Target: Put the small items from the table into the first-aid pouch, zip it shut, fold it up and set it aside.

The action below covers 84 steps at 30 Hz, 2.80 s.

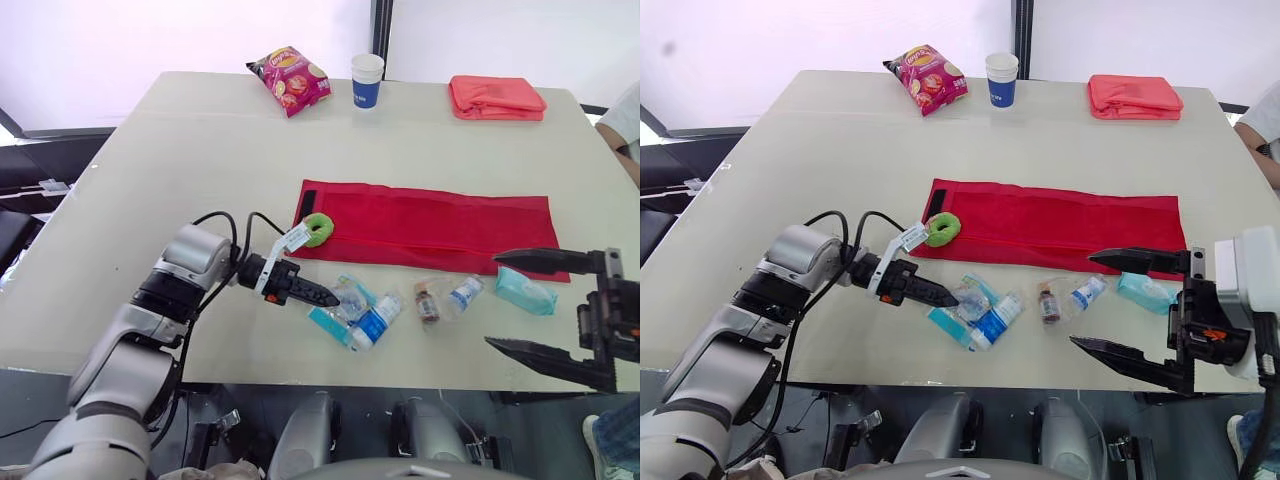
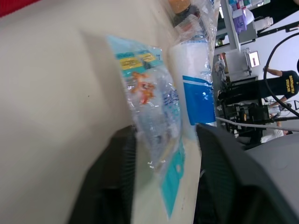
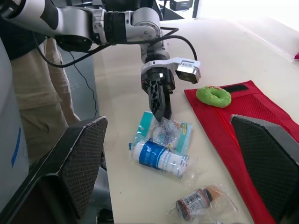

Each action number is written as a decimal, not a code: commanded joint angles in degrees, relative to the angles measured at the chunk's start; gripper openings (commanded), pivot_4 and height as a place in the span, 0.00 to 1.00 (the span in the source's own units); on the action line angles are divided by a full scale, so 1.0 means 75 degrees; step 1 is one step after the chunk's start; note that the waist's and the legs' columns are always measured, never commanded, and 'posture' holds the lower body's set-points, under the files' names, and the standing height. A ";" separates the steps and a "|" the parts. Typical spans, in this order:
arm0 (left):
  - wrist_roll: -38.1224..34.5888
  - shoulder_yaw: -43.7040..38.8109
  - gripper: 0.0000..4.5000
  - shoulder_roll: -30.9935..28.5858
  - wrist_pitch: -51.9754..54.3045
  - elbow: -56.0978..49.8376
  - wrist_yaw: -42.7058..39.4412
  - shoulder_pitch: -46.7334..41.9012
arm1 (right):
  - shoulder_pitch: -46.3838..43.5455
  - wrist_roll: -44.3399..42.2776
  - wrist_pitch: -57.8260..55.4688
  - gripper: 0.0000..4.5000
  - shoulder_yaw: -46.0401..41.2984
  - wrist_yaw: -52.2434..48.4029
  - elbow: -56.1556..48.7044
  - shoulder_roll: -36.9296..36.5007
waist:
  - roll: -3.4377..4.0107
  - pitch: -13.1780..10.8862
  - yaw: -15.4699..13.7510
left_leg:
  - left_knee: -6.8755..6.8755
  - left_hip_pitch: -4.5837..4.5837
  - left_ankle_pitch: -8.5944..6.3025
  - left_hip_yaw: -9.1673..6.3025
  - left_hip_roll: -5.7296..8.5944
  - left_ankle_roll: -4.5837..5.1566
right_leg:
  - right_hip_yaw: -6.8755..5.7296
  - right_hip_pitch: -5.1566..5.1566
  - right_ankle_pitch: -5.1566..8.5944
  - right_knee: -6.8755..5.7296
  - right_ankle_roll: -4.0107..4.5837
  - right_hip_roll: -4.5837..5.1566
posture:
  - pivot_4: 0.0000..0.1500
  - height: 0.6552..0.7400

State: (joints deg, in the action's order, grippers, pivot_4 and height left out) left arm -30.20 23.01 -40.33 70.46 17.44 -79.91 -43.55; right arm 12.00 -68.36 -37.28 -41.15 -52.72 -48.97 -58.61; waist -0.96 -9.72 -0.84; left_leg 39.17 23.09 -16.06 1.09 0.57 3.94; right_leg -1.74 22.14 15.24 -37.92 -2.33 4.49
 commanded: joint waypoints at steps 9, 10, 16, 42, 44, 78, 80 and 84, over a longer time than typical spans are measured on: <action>-0.1548 -0.3552 0.01 0.0358 0.1404 -0.1428 0.1889 0.1388 | -0.0425 -0.0347 -0.0233 1.00 0.0699 0.1466 0.0107 0.0057 | -0.0001 -0.0001 0.0005 | 0.0000 0.0001 0.0016 -0.0004 -0.0009 -0.0028 | -0.0006 0.0004 -0.0001 -0.0001 0.0001 0.0011 | 1.00 0.99; -0.1790 -0.4157 0.01 0.0437 0.1696 -0.1695 0.2163 0.1528 | -0.0596 -0.0295 -0.0279 1.00 0.0943 0.1931 0.0086 0.0099 | -0.0004 -0.0002 0.0003 | 0.0001 0.0001 0.0016 -0.0005 -0.0010 -0.0029 | -0.0007 0.0004 -0.0001 -0.0002 0.0001 0.0014 | 1.00 0.99; -0.3074 -0.6901 0.01 0.1448 0.2920 -0.3198 0.3927 0.1893 | -0.1542 -0.1565 -0.0963 1.00 0.2504 0.4350 0.0460 0.0169 | -0.0005 -0.0002 0.0005 | 0.0002 0.0005 0.0017 -0.0006 -0.0006 -0.0032 | -0.0016 0.0005 -0.0001 0.0002 0.0001 0.0023 | 1.00 0.99; -1.0826 -0.5792 0.01 0.3368 -0.1108 -0.5019 1.2531 0.3009 | -0.4984 -0.5141 0.0079 1.00 0.6243 1.0732 0.2383 0.4673 | -0.0012 -0.0002 0.0013 | -0.0001 -0.0012 0.0029 -0.0002 0.0021 -0.0051 | -0.0002 0.0002 -0.0006 -0.0012 -0.0003 0.0000 | 1.00 0.99; -1.1002 -0.5517 0.01 0.3067 -0.1338 -0.5055 1.2484 0.3148 | -0.5017 -0.5101 0.0128 1.00 0.6273 1.0774 0.2438 0.4803 | -0.0011 -0.0002 0.0023 | -0.0001 -0.0012 0.0029 -0.0001 0.0021 -0.0050 | -0.0001 0.0002 -0.0006 -0.0013 -0.0003 -0.0003 | 1.00 0.99; -0.2658 -0.1818 1.00 -0.2103 -0.3404 -0.1441 0.2594 0.0326 | -0.2676 -0.5952 -0.0645 0.02 0.4828 1.0127 0.1524 0.2086 | -0.0002 -0.0011 -0.0043 | -0.0065 -0.0004 0.0026 0.0047 0.0024 -0.0041 | 0.0020 0.0048 -0.0002 -0.0001 0.0000 -0.0059 | 1.00 0.99; -0.1598 -0.1094 1.00 -0.1771 -0.3905 -0.0572 0.1771 -0.0463 | -0.2202 -0.5952 -0.0636 0.02 0.4502 0.9772 0.1301 0.1749 | -0.0006 -0.0010 0.0001 | -0.0066 0.0010 0.0023 0.0047 0.0022 -0.0036 | 0.0018 0.0057 -0.0002 0.0007 -0.0001 -0.0060 | 1.00 0.99; 0.0430 0.0026 1.00 -0.0497 -0.5495 0.1484 0.0862 -0.1838 | -0.1373 -0.5952 -0.0613 0.02 0.3912 0.9278 0.0943 0.1100 | -0.0017 -0.0017 0.0035 | -0.0035 0.0094 0.0024 0.0042 0.0017 -0.0036 | 0.0024 0.0129 -0.0005 0.0001 -0.0004 -0.0055 | 1.00 0.99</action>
State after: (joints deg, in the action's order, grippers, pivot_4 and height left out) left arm -34.95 20.13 -47.78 36.63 21.09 -69.78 -52.62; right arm 0.02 -111.94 -42.24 -8.26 19.22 -38.51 -48.37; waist -1.09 -9.85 -0.58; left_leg 38.95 23.92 -15.87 1.42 0.62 3.67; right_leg -1.54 23.21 15.19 -37.91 -2.35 4.06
